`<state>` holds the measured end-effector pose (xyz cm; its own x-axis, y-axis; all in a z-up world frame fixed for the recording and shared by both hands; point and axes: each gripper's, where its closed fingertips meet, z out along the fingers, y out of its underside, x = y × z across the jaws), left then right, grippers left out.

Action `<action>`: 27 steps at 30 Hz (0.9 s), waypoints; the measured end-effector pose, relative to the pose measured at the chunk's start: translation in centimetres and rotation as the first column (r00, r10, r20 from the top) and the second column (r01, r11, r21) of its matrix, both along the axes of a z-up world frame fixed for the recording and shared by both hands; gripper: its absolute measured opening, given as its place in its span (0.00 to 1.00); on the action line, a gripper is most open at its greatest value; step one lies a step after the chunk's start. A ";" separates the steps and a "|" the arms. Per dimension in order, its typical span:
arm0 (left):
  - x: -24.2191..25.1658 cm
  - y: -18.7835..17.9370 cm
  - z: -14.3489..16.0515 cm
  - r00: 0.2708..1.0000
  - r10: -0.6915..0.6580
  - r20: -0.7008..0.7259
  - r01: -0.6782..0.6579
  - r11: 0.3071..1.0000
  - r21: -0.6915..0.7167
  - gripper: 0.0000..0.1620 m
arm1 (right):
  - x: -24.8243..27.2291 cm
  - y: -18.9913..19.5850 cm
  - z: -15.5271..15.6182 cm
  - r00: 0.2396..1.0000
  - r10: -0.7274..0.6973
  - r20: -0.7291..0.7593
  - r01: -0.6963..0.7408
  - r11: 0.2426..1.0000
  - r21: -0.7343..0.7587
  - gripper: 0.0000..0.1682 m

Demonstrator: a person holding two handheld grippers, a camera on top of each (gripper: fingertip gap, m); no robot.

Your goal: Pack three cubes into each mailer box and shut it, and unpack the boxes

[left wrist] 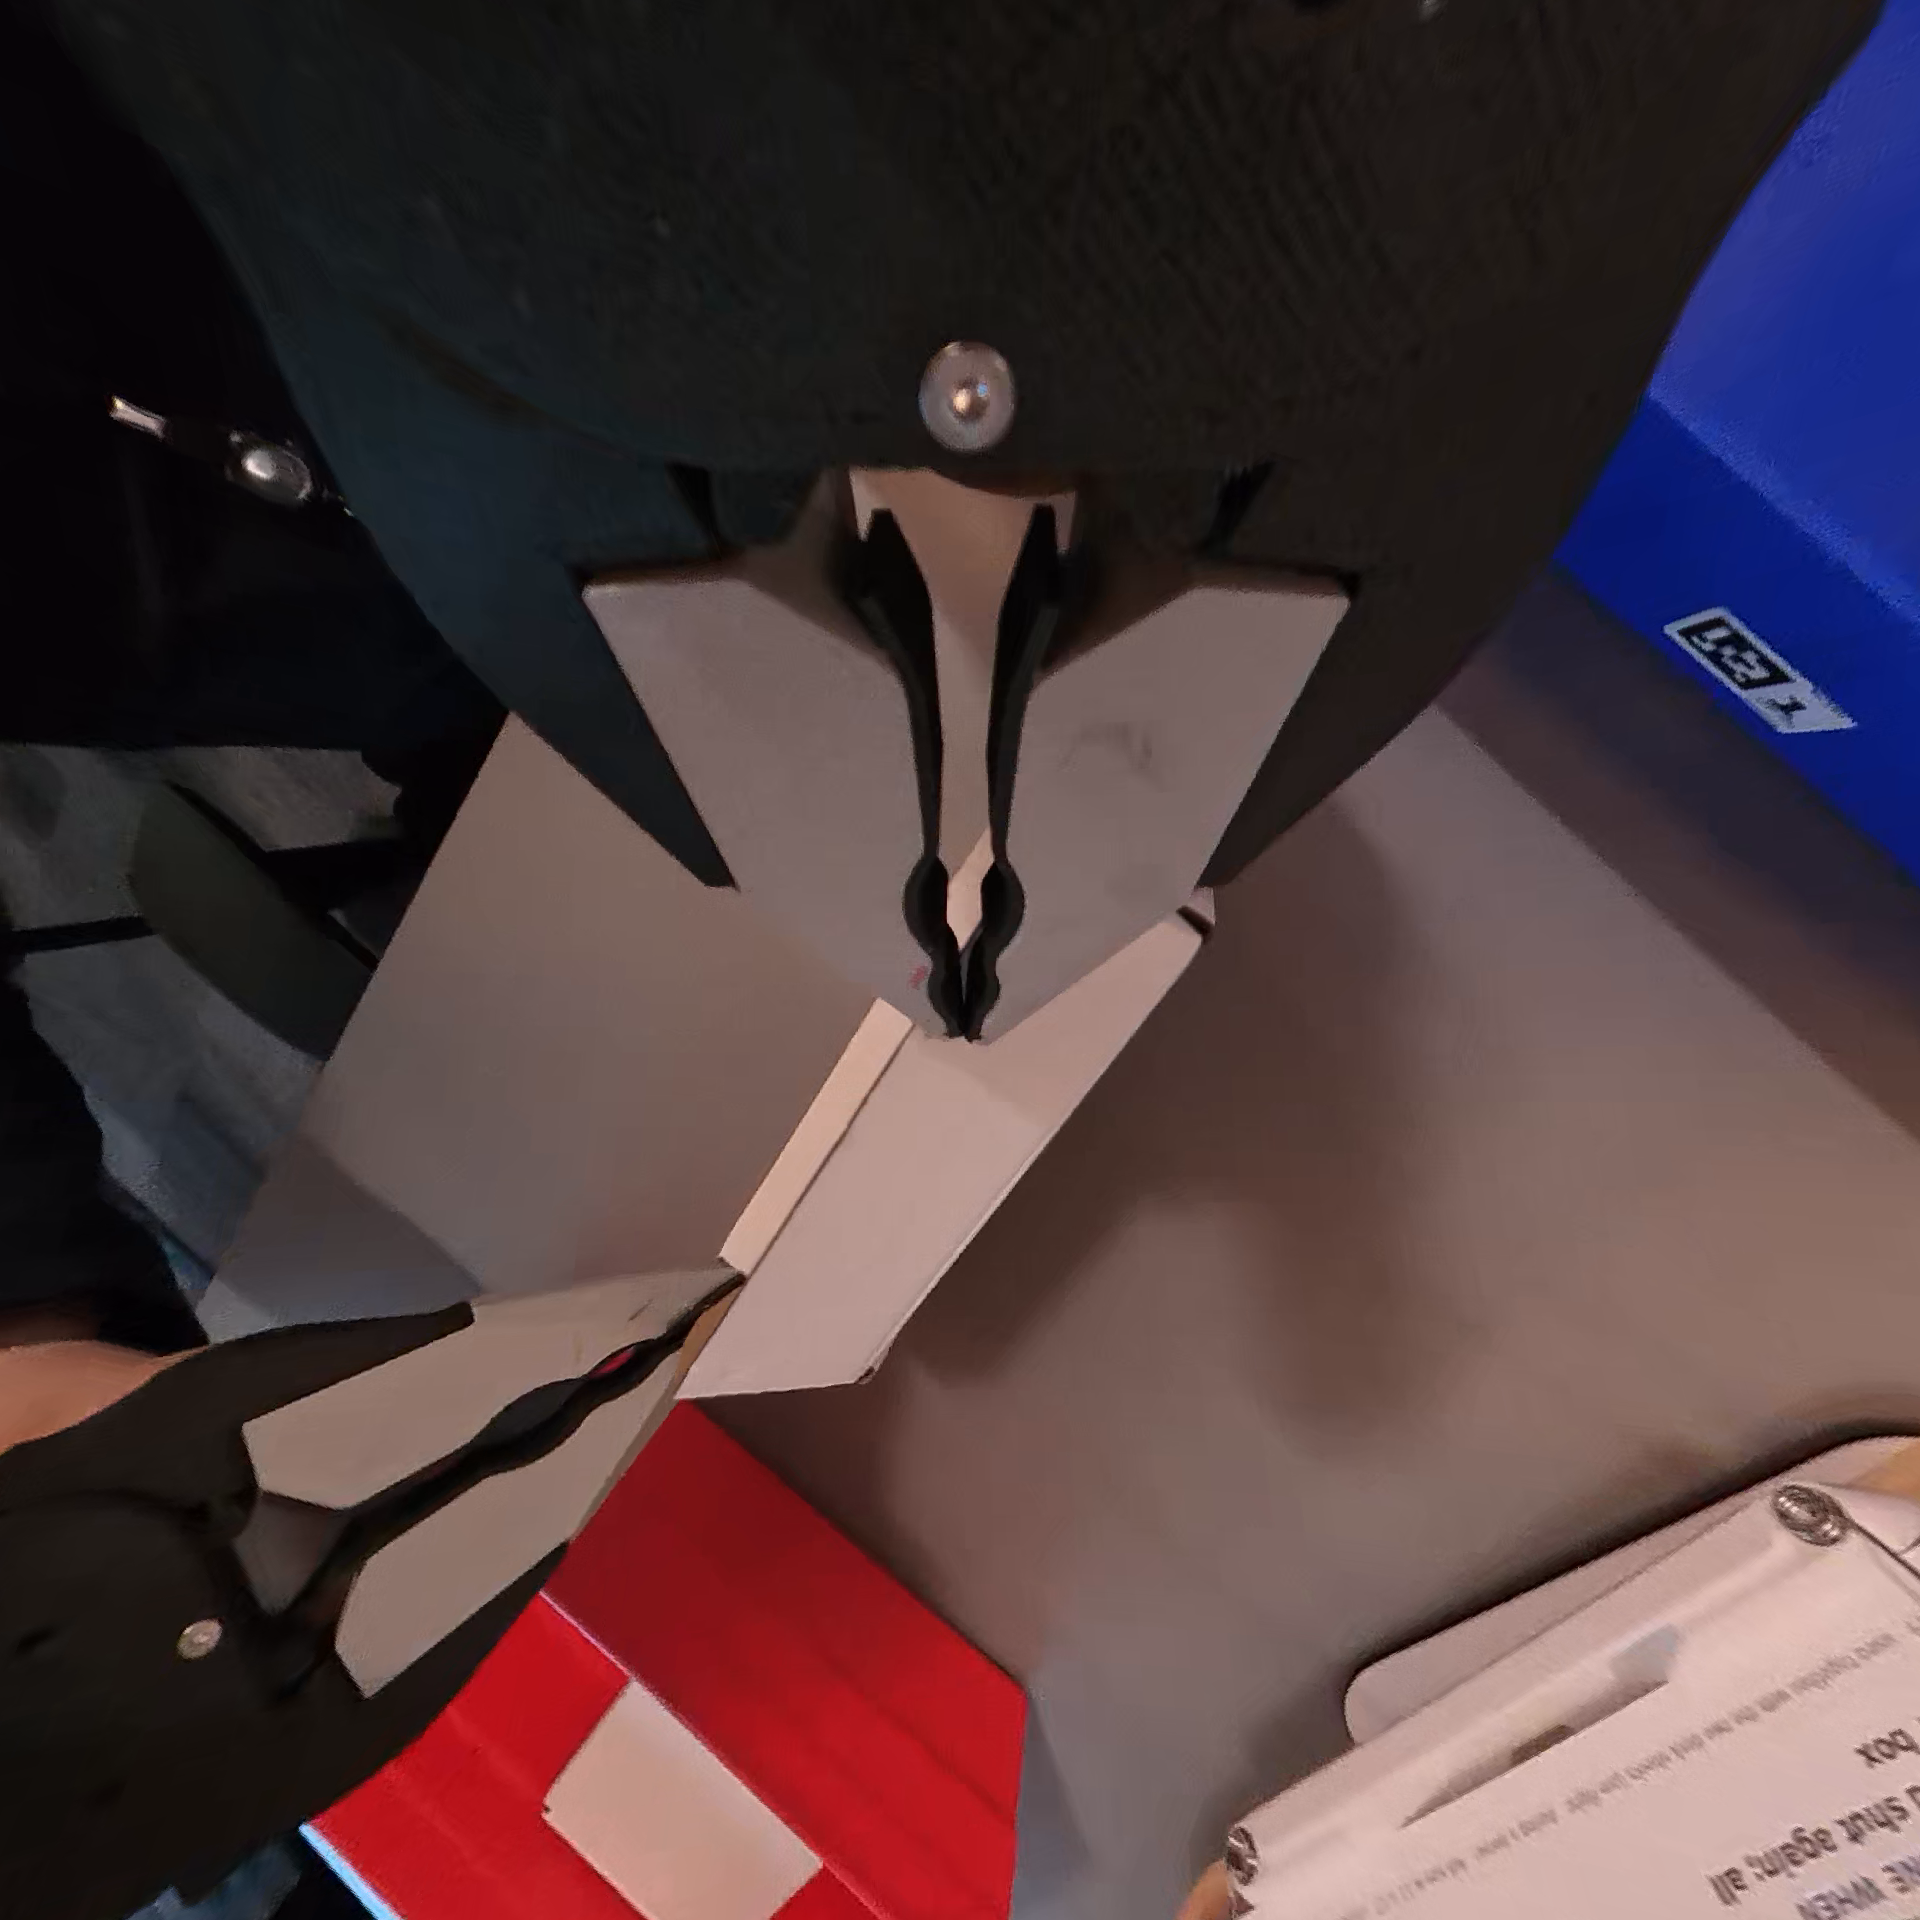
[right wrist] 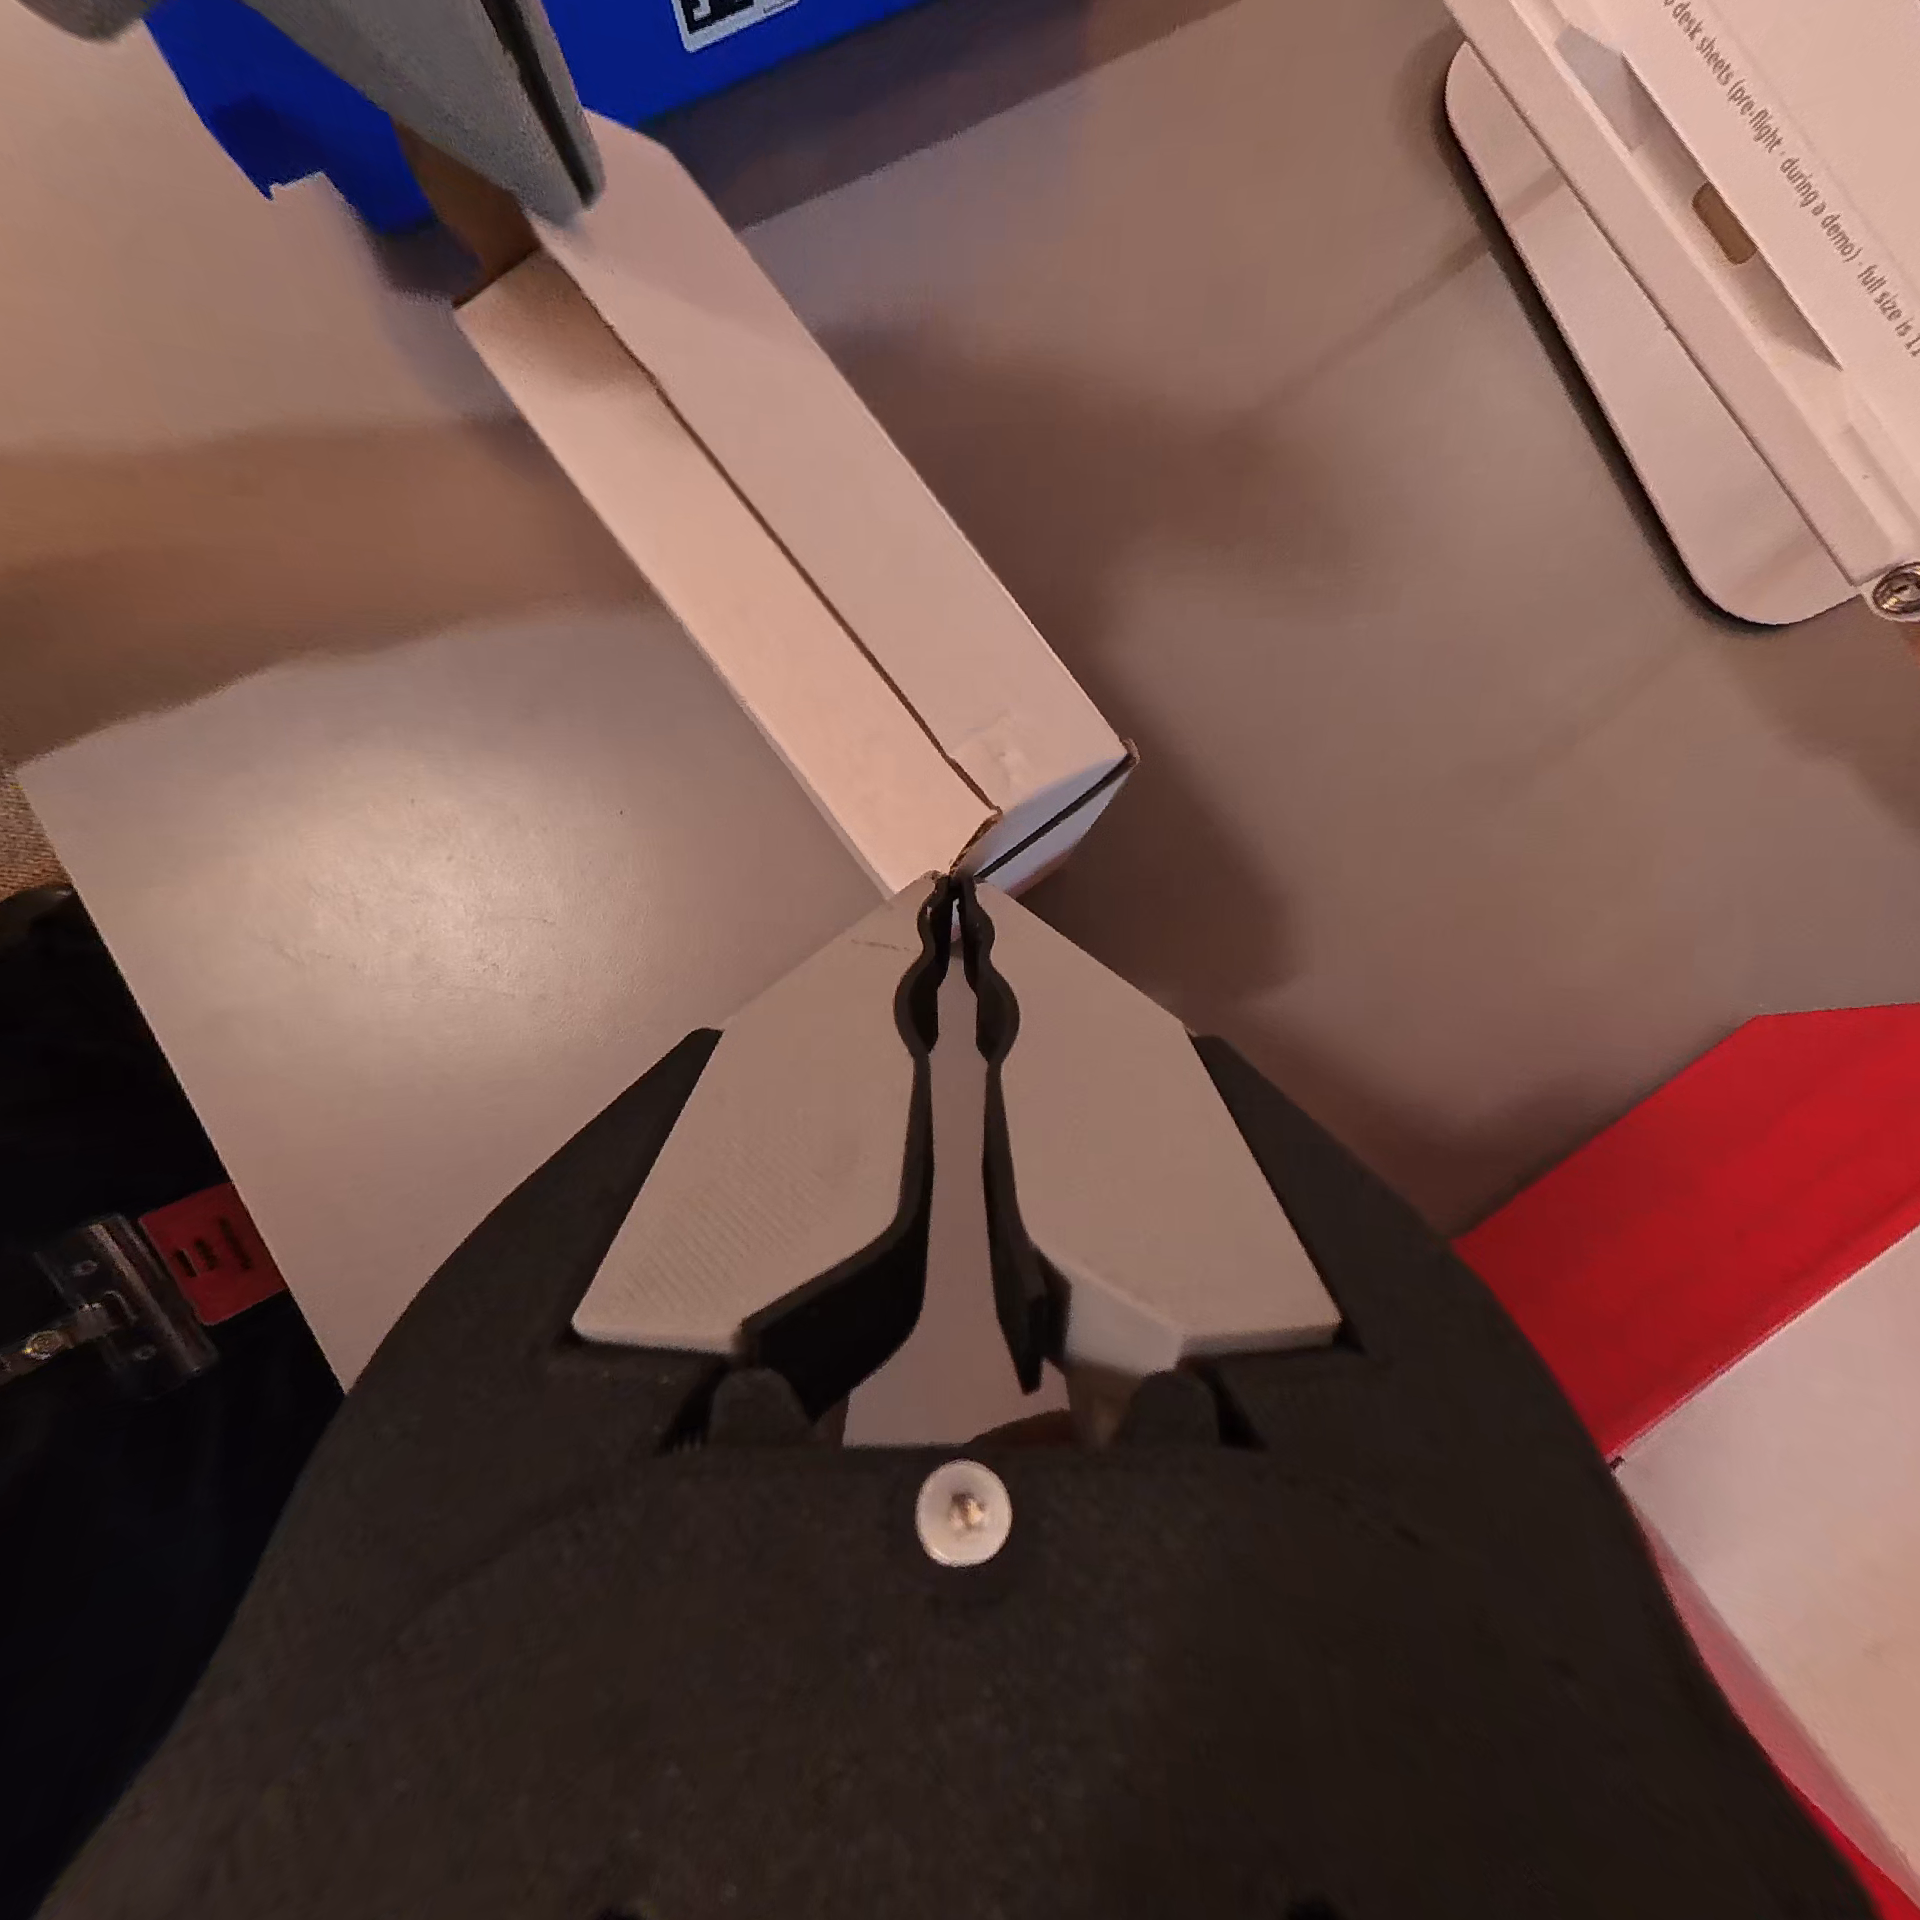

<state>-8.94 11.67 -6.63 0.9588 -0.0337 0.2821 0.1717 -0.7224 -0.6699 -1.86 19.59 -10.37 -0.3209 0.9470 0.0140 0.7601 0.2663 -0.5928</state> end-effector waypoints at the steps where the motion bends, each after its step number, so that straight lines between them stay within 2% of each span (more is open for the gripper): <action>1: 0.3 0.0 -0.1 1.000 -0.010 -0.004 0.010 1.000 -0.003 0.00 | 0.0 0.0 0.0 1.000 0.000 -0.004 0.000 1.000 -0.007 0.00; 9: 0.5 -0.3 -1.0 0.993 -0.019 -0.117 0.022 1.000 0.021 0.00 | 0.6 -0.1 0.3 1.000 -0.007 -0.005 0.006 0.995 -0.103 0.01; 15: 0.4 -0.3 -1.0 0.980 0.001 -0.201 0.009 0.999 0.049 0.00 | 0.4 1.0 3.7 0.994 -0.075 -0.076 0.064 0.988 -0.140 0.00; 18: 0.4 -0.2 -1.0 0.976 0.002 -0.219 0.010 0.998 0.057 0.00 | -0.8 0.2 5.5 0.986 -0.084 -0.145 0.057 0.981 -0.183 0.00; 23: 0.6 -0.4 -1.0 0.987 0.004 -0.159 0.008 0.997 0.075 0.00 | -1.8 -1.1 2.8 0.996 -0.065 -0.068 0.052 0.983 -0.176 0.00; 27: 0.6 -0.6 -1.4 0.989 0.009 -0.149 0.003 0.997 0.077 0.00 | -1.8 -1.3 2.5 0.991 -0.083 -0.107 0.056 0.970 -0.238 0.00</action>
<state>-8.37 11.09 -8.00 0.9900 -0.0467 0.1330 0.0682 -0.6671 -0.7418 -3.70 18.29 -7.84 -0.2631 0.9482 -0.1778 0.6948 0.0584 -0.7168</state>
